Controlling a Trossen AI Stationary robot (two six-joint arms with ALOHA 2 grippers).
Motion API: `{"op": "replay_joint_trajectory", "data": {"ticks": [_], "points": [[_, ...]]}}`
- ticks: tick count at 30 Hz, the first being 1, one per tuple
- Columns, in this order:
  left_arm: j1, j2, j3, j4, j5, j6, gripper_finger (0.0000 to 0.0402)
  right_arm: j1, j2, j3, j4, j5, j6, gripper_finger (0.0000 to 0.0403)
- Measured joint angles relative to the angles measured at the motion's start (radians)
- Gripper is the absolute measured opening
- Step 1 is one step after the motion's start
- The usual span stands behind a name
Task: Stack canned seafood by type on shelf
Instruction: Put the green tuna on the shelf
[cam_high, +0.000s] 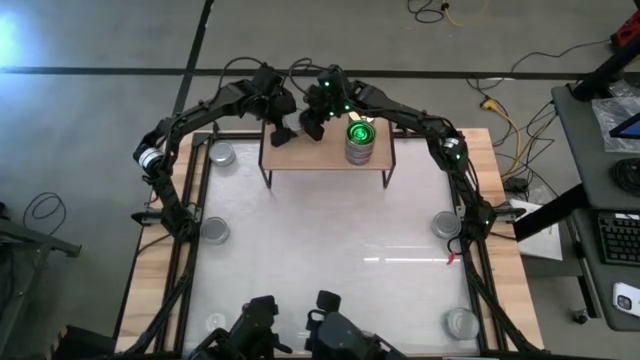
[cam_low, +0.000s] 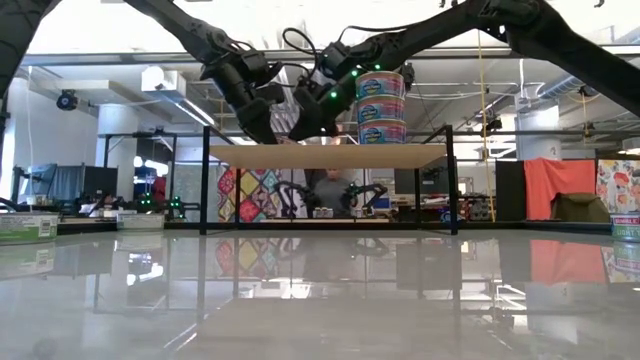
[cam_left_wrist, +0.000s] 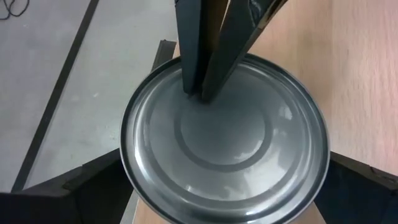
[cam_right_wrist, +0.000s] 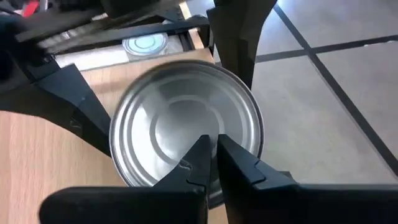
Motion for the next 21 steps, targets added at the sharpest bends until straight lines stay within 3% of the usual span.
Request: {"op": "replay_joint_trajectory", "data": {"ticks": [10, 21], "points": [[0.000, 0.000, -0.001, 0.004, -0.070, -0.011, 0.0400, 0.006, 0.000, 0.015, 0.026, -0.008, 0.000, 0.0018], [-0.001, 0.000, -0.003, 0.009, -0.075, -0.005, 0.0400, 0.005, 0.000, 0.015, 0.030, -0.007, -0.002, 0.0018]]}}
